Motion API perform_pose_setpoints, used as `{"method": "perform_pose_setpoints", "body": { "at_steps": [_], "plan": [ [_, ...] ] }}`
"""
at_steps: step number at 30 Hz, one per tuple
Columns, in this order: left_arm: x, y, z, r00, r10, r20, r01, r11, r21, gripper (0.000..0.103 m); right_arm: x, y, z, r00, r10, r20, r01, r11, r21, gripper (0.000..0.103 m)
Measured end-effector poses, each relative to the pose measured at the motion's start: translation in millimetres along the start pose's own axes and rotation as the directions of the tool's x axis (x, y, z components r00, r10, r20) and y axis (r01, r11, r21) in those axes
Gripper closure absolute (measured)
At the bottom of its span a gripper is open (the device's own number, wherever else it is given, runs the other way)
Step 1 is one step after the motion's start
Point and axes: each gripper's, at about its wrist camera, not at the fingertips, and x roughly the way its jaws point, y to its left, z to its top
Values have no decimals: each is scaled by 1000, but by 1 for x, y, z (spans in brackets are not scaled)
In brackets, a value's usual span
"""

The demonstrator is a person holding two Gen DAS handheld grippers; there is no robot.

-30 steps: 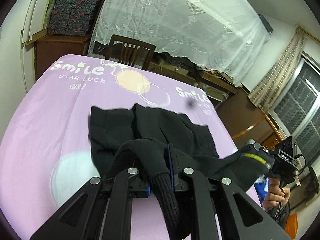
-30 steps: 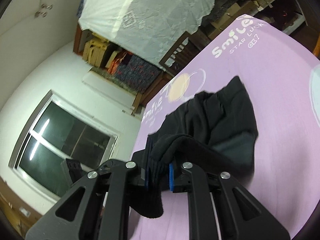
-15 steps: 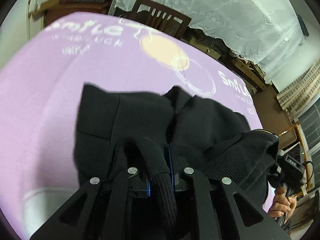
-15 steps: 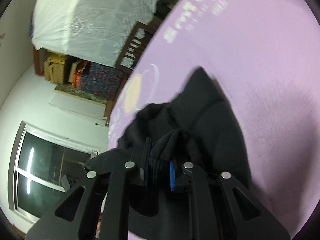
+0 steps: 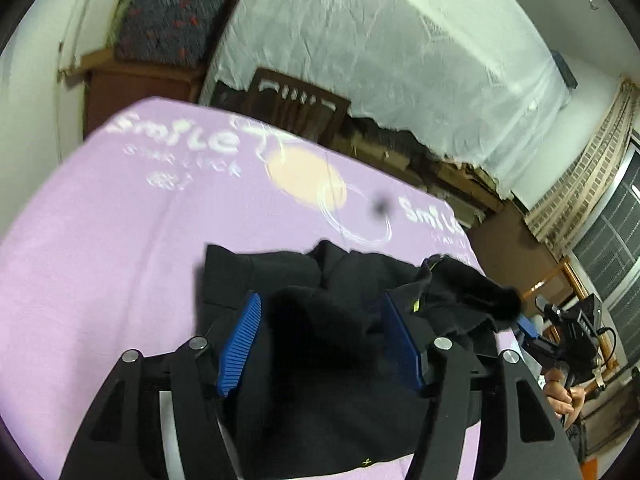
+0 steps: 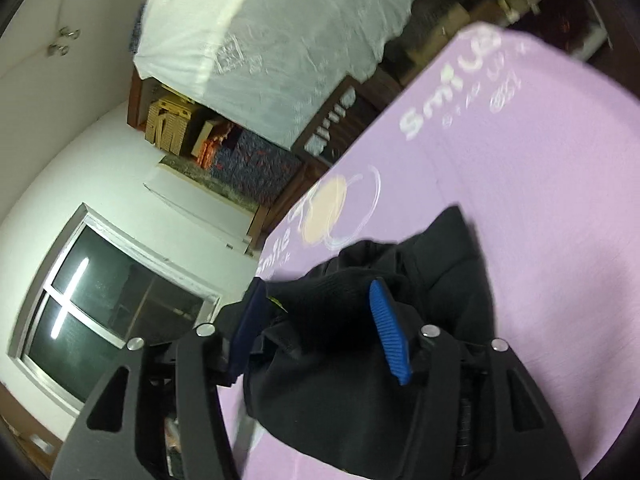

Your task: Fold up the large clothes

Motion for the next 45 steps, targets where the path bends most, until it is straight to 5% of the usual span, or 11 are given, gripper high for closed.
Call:
{"method": "perform_pose_setpoints", "body": {
  "at_steps": [7,11,15,23,28,34,36,39,42,44,45],
  "plan": [
    [23,15,-12,997,53,-62,-54,999,-8,40,5,-22,-6,989,-150,-8,150,989,-22,49],
    [7,16,-10,999,43,-15,-43,999,19,40,10,-19,-11,974,-225,-7,223,970,-95,49],
    [-8,22,-6,998,56,30,-57,998,19,41,13,-20,-12,972,-233,-15,230,968,-105,49],
    [44,3,-10,992,102,-80,-96,992,81,41,18,-23,-15,969,-247,-18,244,965,-99,49],
    [78,19,2,989,75,-126,-80,996,-36,41,33,-20,-2,961,-277,-19,273,956,-108,49],
    [104,8,-6,976,148,-160,-140,988,61,43,64,-25,10,940,-338,-44,328,933,-151,49],
    [106,8,-7,976,137,-169,-128,990,60,66,72,-32,9,939,-341,-56,330,933,-142,49],
    [107,13,-8,973,147,-176,-141,989,45,84,74,-32,7,948,-310,-70,298,944,-141,50],
    [105,18,-6,975,133,-177,-133,991,12,91,75,-20,4,956,-285,-72,268,946,-183,50],
    [104,20,-6,975,129,-180,-132,991,-6,92,85,-15,1,932,-353,-84,326,917,-231,50],
    [104,20,-6,975,130,-181,-134,991,-11,93,93,-18,-2,920,-375,-111,343,910,-231,60]
  ]
}}
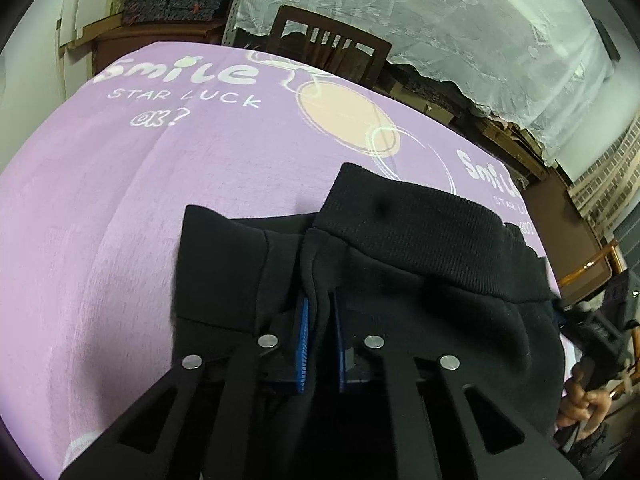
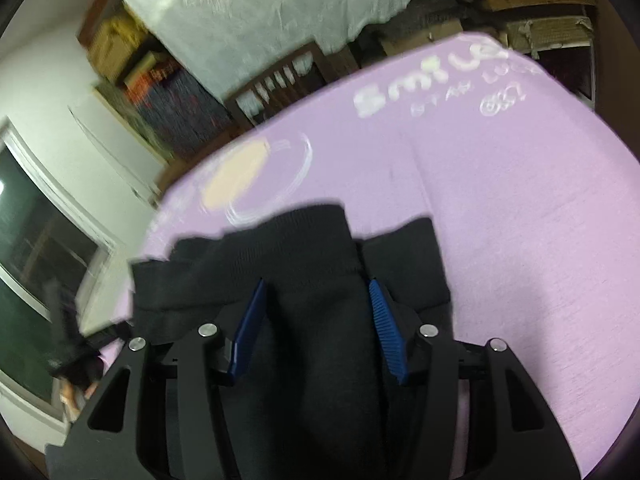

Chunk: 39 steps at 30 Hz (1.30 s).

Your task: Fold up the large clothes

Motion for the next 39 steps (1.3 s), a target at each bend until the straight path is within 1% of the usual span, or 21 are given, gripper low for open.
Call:
{"method": "perform_pose_setpoints", "body": {
  "at_steps": [1,2,3,4,6,9,11,13,15,17,20,22,23,24,26,28,30,32,35,37,39],
  "plan": [
    [-1,0,0,1000,1,-3,-1,1000,-9,93,4,0,-1,1000,-8,-9,8,1000,10,73],
    [-3,1,0,1000,-1,-3,1,1000,-18,95,5,2,-2,999,-32,-5,32,999,12,77],
    [-6,1,0,1000,-3,0,3,1000,-24,96,4,6,-2,1000,-29,2,29,1000,5,92],
    [-10,1,0,1000,-4,6,4,1000,-29,96,0,10,-1,1000,-27,11,27,1000,-4,93],
    [-20,0,2,1000,0,24,1,999,-37,97,-11,25,2,997,-63,51,65,997,-44,94],
    [-32,0,6,999,13,48,-11,999,-43,97,-28,53,14,988,-91,125,105,988,-115,95],
    [-37,0,7,997,39,67,-37,998,-43,97,-32,63,24,983,-100,156,120,985,-123,95],
    [-27,5,6,997,66,45,-63,997,-54,97,-22,57,27,980,-138,145,153,983,-99,95],
    [-12,9,2,997,72,7,-71,996,-61,97,1,39,23,978,-187,88,191,981,-44,95],
    [-6,8,-1,996,84,7,-83,995,-46,96,20,23,12,979,-198,40,199,980,-4,93],
    [-7,5,-1,994,108,8,-108,994,-27,94,25,15,6,978,-203,40,203,979,15,89],
    [-16,4,1,993,117,16,-117,993,-36,94,21,12,9,978,-207,35,206,978,30,80],
    [-22,3,1,992,124,30,-123,992,-31,94,14,12,10,978,-199,53,197,979,50,78],
    [-31,-2,1,989,138,52,-137,990,-17,94,4,10,11,979,-189,74,184,981,67,74],
    [-45,-11,2,985,148,85,-149,989,3,94,-15,15,13,978,-175,115,167,983,74,74],
    [-59,-27,3,988,108,110,-112,993,29,91,-30,32,12,979,-145,142,141,989,39,74],
    [-67,-45,2,991,60,119,-67,996,62,76,-37,51,11,983,-112,149,113,994,1,74],
    [-67,-64,0,992,39,119,-51,994,98,66,-35,72,7,989,-71,132,77,996,-40,74],
    [-49,-88,-6,995,26,92,-40,988,147,65,-21,102,-5,996,-24,84,33,994,-100,74],
    [-27,-93,-8,997,50,56,-58,986,157,65,-9,116,-14,998,-24,52,30,991,-131,74],
    [0,-90,-12,997,83,6,-83,985,150,64,11,124,-21,998,-50,27,54,987,-149,74]
  ]
}}
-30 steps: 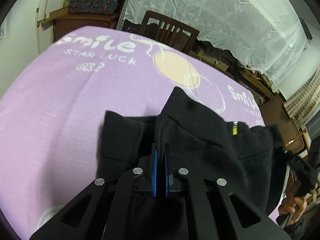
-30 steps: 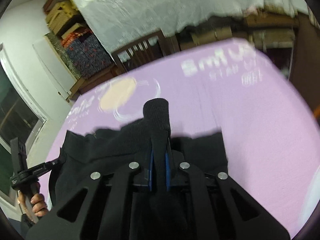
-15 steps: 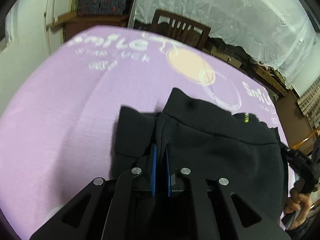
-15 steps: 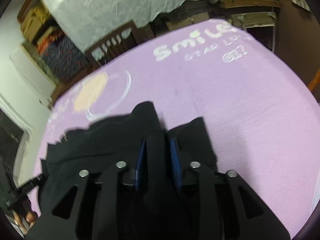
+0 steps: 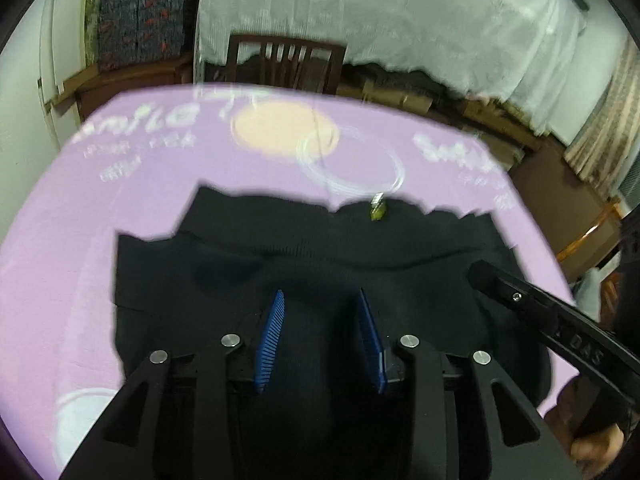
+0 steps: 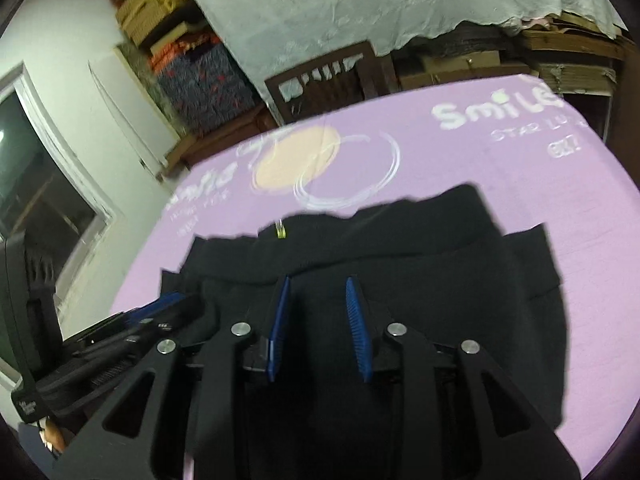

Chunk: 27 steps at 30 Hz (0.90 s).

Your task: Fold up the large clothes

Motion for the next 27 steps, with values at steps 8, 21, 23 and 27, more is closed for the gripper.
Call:
{"method": "perform_pose_setpoints", "body": {
  "at_steps": [8,21,23,27],
  "plan": [
    [31,-10,-5,995,90,43,-93,993,66,56,45,-21,-2,998,-5,-55,6,999,36,77],
    [-37,-16,-35,999,33,39,-35,998,58,47,-24,-12,-23,999,30,-38,-27,998,56,65],
    [-48,-19,-51,999,21,27,-23,997,76,41,-43,-7,-38,998,38,-40,-36,998,43,64],
    [-55,-19,-78,1000,24,-9,-23,998,65,34,-60,-5,-75,996,41,-83,-35,997,71,58]
  ]
}}
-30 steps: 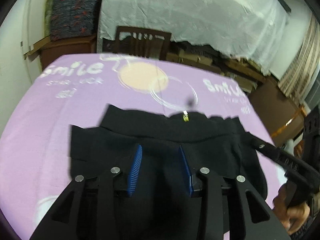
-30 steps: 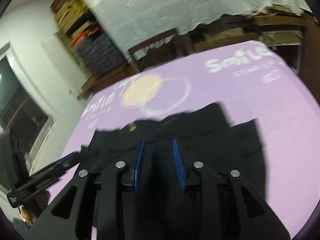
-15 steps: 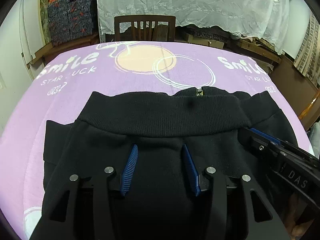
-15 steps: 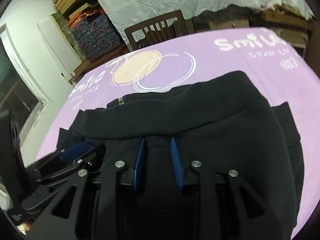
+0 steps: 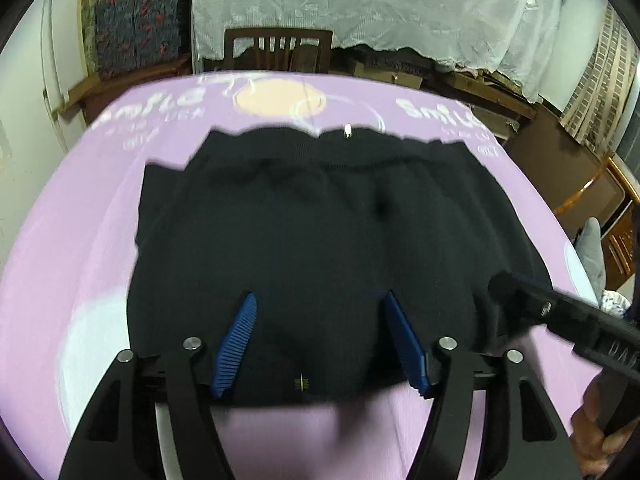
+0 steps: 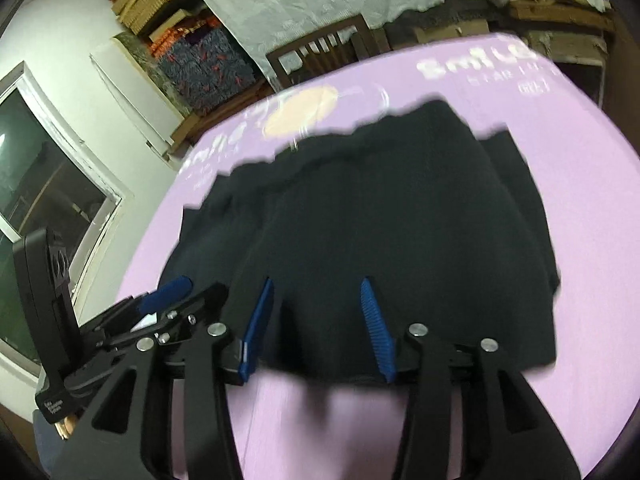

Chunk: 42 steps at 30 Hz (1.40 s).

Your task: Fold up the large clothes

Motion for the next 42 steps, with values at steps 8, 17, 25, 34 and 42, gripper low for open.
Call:
{"method": "perform_pose_setpoints", "body": {
  "at_steps": [8,17,25,34,42],
  "plan": [
    [14,4,-13,999,25,-46,-27,999,-44,23,17,-23,-24,997,3,-72,4,995,102,58],
    [-22,-4,10,999,-32,30,34,997,-63,27,-45,-56,-41,995,88,55,-100,951,293,47],
    [19,-5,6,999,-51,12,51,997,-54,24,-46,-95,-59,995,-14,100,-39,861,506,46],
    [21,-1,3,997,-73,10,74,996,-55,24,-20,-107,-34,977,-119,177,-14,793,609,46],
    [21,-1,4,996,-87,3,87,994,-69,24,-16,-110,-46,949,-170,264,-55,737,673,61]
  ]
}}
